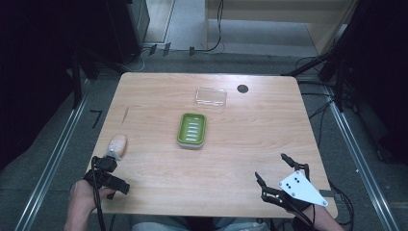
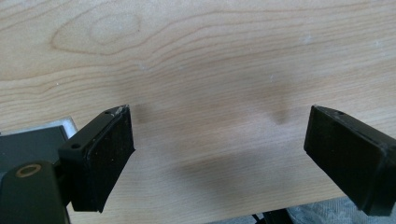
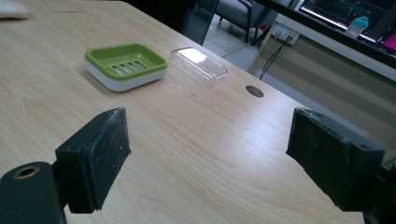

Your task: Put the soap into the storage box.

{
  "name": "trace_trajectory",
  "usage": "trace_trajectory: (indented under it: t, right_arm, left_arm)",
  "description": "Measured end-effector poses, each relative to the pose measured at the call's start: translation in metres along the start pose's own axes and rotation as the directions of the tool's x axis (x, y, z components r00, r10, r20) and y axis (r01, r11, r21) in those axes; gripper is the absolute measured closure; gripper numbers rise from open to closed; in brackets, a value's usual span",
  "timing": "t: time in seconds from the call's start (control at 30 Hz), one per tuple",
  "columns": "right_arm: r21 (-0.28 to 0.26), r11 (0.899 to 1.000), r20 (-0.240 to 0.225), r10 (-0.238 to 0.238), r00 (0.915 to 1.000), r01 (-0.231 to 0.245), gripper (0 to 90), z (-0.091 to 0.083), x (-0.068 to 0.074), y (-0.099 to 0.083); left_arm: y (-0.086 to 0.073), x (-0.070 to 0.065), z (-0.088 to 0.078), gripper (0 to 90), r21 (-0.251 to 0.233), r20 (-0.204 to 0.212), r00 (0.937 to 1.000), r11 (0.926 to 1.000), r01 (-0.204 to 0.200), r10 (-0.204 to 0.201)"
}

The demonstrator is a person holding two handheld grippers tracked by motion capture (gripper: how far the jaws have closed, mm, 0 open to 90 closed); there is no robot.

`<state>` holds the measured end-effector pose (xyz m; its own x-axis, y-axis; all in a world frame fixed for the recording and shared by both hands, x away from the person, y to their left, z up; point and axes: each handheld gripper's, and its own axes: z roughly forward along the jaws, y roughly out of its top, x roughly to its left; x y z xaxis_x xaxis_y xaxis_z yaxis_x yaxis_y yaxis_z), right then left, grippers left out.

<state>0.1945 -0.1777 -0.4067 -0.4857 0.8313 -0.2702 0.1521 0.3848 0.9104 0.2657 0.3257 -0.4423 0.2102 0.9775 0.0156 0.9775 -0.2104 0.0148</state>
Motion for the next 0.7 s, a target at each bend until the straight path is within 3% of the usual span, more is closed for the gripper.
trace_trajectory:
  t: [0.4,0.7]
  right_arm:
    - [0.001,1.0,0.0,-0.003,1.0,0.003,13.1,0.0,0.0,-0.001]
    - [0.003,1.0,0.004,0.0,1.0,0.0,13.1,0.001,-0.002,-0.002]
  left_arm:
    - [0.003,-0.004,0.0,8.7,-0.016,-0.002,1.0,0.9999,0.002,-0.002]
    - [0.01,-0.011,-0.001,8.7,-0.01,-0.019,0.9996,0.9998,-0.02,0.019]
